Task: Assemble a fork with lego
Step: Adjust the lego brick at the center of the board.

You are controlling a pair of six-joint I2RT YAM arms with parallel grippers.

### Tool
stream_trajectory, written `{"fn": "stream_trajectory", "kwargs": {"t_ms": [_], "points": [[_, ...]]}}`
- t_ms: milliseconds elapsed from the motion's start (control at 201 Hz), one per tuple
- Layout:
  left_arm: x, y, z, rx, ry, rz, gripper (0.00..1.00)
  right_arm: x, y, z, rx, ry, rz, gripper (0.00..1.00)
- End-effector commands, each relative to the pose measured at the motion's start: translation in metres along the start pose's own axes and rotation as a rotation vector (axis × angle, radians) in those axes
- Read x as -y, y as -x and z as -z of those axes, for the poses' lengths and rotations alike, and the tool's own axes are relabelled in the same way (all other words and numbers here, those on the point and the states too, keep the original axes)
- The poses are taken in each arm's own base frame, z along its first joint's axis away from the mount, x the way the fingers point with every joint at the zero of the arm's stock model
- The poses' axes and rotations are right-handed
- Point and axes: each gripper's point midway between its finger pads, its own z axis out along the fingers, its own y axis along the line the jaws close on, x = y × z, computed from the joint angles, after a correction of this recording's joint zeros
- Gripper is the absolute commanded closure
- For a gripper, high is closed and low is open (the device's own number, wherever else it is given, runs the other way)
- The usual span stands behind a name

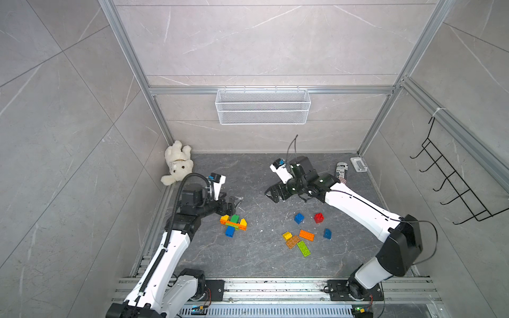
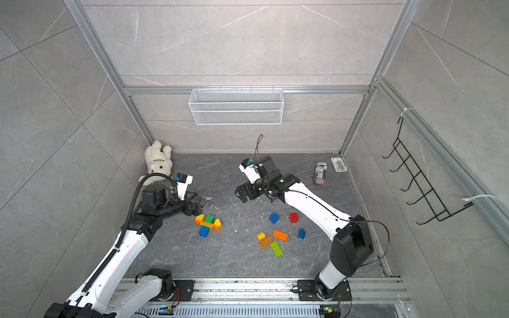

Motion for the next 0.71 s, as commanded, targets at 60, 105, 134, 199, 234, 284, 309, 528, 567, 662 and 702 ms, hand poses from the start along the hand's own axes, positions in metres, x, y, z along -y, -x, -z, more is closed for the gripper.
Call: {"fn": "stream_trajectory", "kwargs": {"t_ms": [60, 105, 134, 199, 234, 284, 309, 528, 567, 662, 702], "points": [[-0.003, -0.002, -0.025, -0.019, 0.090, 0.034, 0.00, -0.008, -0.016, 0.049, 0.107, 0.166, -0.123, 0.01], [0.001, -0.004, -0.030, -0.024, 0.084, 0.037, 0.00, -0.006, -0.025, 0.059, 0.104, 0.123, -0.094, 0.00], [0.002, -0.004, -0.033, -0.023, 0.089, 0.037, 0.00, -0.001, -0.033, 0.064, 0.102, 0.079, -0.079, 0.00], [0.001, -0.004, -0.039, -0.011, 0.113, 0.049, 0.00, 0.008, -0.049, 0.072, 0.068, 0.006, -0.053, 0.00], [0.000, -0.004, -0.043, -0.010, 0.115, 0.063, 0.01, 0.018, -0.061, 0.072, 0.034, -0.048, -0.056, 0.01], [0.000, -0.003, -0.047, -0.003, 0.114, 0.076, 0.01, 0.032, -0.077, 0.069, -0.014, -0.121, -0.077, 0.01], [0.001, -0.004, -0.051, -0.003, 0.111, 0.082, 0.02, 0.039, -0.085, 0.067, -0.048, -0.155, -0.085, 0.01], [0.002, -0.011, -0.074, -0.006, 0.131, 0.111, 0.05, 0.073, -0.121, 0.041, -0.170, -0.270, -0.110, 0.10], [0.002, -0.012, -0.077, 0.002, 0.130, 0.121, 0.06, 0.079, -0.124, 0.035, -0.189, -0.289, -0.115, 0.12], [-0.001, -0.017, -0.083, -0.009, 0.131, 0.130, 0.06, 0.088, -0.132, 0.022, -0.235, -0.303, -0.128, 0.16], [-0.003, -0.019, -0.086, -0.018, 0.134, 0.130, 0.06, 0.090, -0.137, 0.016, -0.263, -0.303, -0.135, 0.17]]}}
